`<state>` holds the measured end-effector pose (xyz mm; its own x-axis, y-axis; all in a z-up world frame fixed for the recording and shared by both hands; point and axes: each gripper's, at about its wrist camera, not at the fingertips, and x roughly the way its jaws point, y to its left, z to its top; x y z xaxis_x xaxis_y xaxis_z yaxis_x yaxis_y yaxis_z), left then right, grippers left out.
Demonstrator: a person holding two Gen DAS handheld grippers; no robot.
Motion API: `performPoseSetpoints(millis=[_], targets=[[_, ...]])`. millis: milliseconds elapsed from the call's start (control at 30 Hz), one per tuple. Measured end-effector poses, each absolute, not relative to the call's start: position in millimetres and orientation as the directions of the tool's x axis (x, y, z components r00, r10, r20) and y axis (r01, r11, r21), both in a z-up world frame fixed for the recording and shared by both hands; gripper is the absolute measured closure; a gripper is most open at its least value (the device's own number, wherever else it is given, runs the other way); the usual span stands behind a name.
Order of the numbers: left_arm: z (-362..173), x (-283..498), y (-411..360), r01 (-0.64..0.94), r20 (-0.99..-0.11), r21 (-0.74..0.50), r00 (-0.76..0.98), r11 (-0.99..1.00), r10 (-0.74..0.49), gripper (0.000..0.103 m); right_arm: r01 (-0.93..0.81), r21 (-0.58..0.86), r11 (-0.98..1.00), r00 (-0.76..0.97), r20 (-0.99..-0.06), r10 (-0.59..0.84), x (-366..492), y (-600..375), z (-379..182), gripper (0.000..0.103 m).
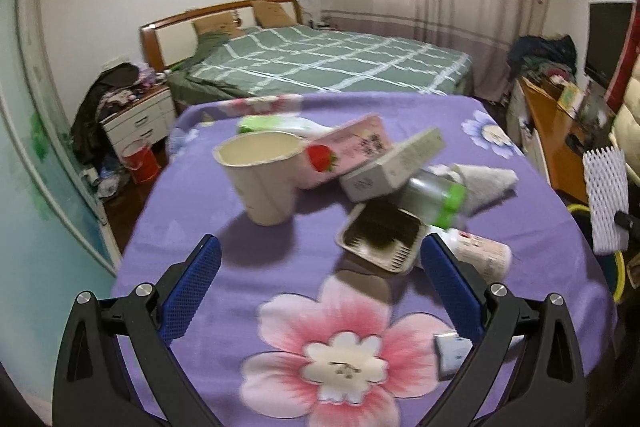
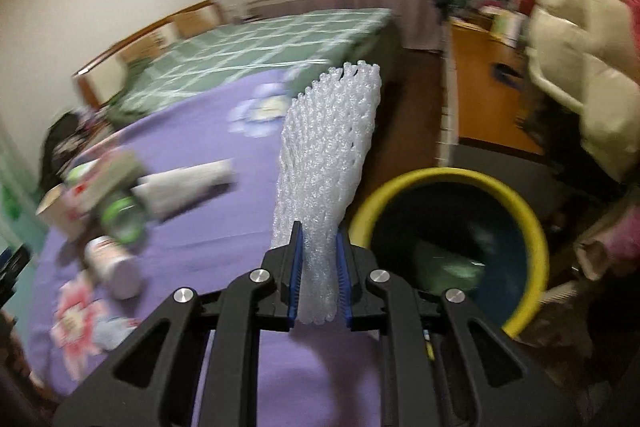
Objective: Collect trash
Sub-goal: 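Carry the foam sleeve over the bin and release it with the right gripper, then grasp the white pill bottle with the left gripper and drop it into the bin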
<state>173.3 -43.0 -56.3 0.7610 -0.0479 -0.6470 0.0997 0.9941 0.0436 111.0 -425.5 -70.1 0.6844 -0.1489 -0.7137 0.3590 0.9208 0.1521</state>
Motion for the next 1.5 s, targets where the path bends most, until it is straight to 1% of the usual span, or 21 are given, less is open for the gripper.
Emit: performPoseSetpoints(millis=[100, 267, 367, 433, 567, 833, 1000, 1033, 1067, 1100, 1333, 1500], targets=[[-63, 177, -63, 0.162, -0.665, 0.045, 0.741, 0.986, -0.091, 0.005, 0.441, 0.130, 0.888, 0.639, -0.740, -0.209, 110, -458, -86, 0.088], [-74, 185, -93, 0.251, -0.692, 0.036, 0.705, 0.967, -0.157, 0.005, 0.521, 0.103, 0.847, 0.564, -0.787, -0.251, 113, -487, -118, 0.086], [-81, 192, -108, 0.299, -0.713, 0.015, 0.672, 0.954, -0.200, 0.005, 0.552, 0.087, 0.830, 0.524, -0.810, -0.263, 114, -500, -132, 0.082], [-85, 196, -116, 0.323, -0.724, 0.006, 0.654, 0.946, -0.218, 0.005, 0.564, 0.094, 0.820, 0.518, -0.814, -0.263, 113, -504, -137, 0.075], [-95, 206, -136, 0.370, -0.744, 0.002, 0.621, 0.929, -0.245, 0.005, 0.559, 0.101, 0.823, 0.528, -0.809, -0.259, 111, -509, -139, 0.074], [-112, 223, -158, 0.401, -0.769, 0.071, 0.605, 0.913, -0.207, 0.005, 0.525, 0.140, 0.840, 0.554, -0.805, -0.212, 115, -500, -138, 0.073], [-119, 230, -162, 0.428, -0.778, 0.074, 0.589, 0.901, -0.216, 0.005, 0.518, 0.156, 0.841, 0.555, -0.809, -0.192, 117, -502, -141, 0.073], [-119, 230, -163, 0.434, -0.778, 0.068, 0.587, 0.898, -0.225, 0.009, 0.517, 0.158, 0.841, 0.556, -0.809, -0.190, 116, -503, -141, 0.073], [-119, 230, -165, 0.447, -0.779, 0.055, 0.579, 0.893, -0.242, 0.016, 0.518, 0.159, 0.841, 0.557, -0.809, -0.190, 116, -502, -141, 0.073], [-119, 230, -165, 0.450, -0.780, 0.052, 0.576, 0.891, -0.245, 0.017, 0.518, 0.162, 0.840, 0.558, -0.808, -0.188, 116, -503, -141, 0.073], [-117, 222, -185, 0.520, -0.780, 0.038, 0.549, 0.853, -0.300, 0.018, 0.508, 0.184, 0.842, 0.568, -0.806, -0.166, 117, -504, -142, 0.073], [-105, 216, -193, 0.537, -0.770, 0.037, 0.552, 0.843, -0.318, 0.018, 0.506, 0.197, 0.840, 0.581, -0.798, -0.163, 114, -507, -138, 0.073]])
